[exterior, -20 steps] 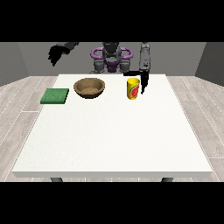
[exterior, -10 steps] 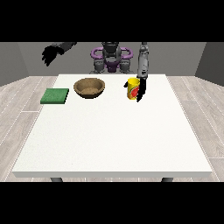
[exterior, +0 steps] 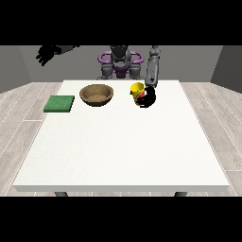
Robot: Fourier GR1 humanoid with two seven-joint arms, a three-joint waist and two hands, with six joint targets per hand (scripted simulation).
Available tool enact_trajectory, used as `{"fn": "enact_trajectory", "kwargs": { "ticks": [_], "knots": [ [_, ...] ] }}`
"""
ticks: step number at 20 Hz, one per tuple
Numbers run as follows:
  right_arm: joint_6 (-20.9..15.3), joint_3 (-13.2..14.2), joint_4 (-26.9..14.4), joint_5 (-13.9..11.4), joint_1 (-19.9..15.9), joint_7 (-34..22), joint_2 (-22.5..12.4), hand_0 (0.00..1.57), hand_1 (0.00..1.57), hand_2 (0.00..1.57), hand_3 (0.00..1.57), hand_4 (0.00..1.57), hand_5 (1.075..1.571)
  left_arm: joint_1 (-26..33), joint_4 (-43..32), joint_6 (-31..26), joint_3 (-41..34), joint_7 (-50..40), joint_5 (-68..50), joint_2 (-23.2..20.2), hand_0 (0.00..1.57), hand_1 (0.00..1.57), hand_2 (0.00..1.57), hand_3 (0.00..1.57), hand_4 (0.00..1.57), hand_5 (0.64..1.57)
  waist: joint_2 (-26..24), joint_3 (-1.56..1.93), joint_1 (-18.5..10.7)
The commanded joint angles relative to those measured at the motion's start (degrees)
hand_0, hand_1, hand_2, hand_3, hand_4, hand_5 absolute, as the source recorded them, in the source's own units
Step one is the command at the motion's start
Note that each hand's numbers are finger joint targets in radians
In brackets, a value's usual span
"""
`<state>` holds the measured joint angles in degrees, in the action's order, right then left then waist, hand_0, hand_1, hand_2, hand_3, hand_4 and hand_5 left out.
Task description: Pick the cup and pour the ball into the bowl, then pick the bowl and place it on the pad
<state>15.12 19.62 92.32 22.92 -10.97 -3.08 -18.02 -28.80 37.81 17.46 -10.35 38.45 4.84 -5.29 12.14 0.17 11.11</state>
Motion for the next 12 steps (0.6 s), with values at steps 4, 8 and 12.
{"fn": "enact_trajectory", "kwargs": {
  "ticks": [4, 8, 12],
  "knots": [
    [3.18, 3.76, -9.67, 2.5, 0.4, -3.77, -5.16, 0.0, 0.0, 0.0, 0.33, 0.64, 1.565, -4.25, 0.65, 7.84, 8.74, -15.01, 10.68, -0.31, 1.29, 1.29, 1.57, 1.57, 1.41, 1.446, -10.54, -0.03, -2.48],
    [3.11, 2.26, -11.38, 0.42, 0.84, -2.0, -3.77, 0.0, 0.0, 0.0, 0.25, 0.63, 1.562, -7.14, -2.31, 18.42, 17.05, -21.59, 23.69, 0.09, 1.34, 1.34, 1.57, 1.57, 1.41, 1.525, -11.86, 0.13, -1.77],
    [4.14, 2.89, -15.82, 1.2, 0.76, 0.05, -2.67, 0.0, 0.0, 0.0, 0.15, 0.67, 1.561, -12.2, -6.55, 21.96, 23.83, -34.04, 34.33, 1.6, 1.36, 1.36, 1.57, 1.57, 1.45, 1.533, -13.34, 0.1, -2.47]
  ]
}}
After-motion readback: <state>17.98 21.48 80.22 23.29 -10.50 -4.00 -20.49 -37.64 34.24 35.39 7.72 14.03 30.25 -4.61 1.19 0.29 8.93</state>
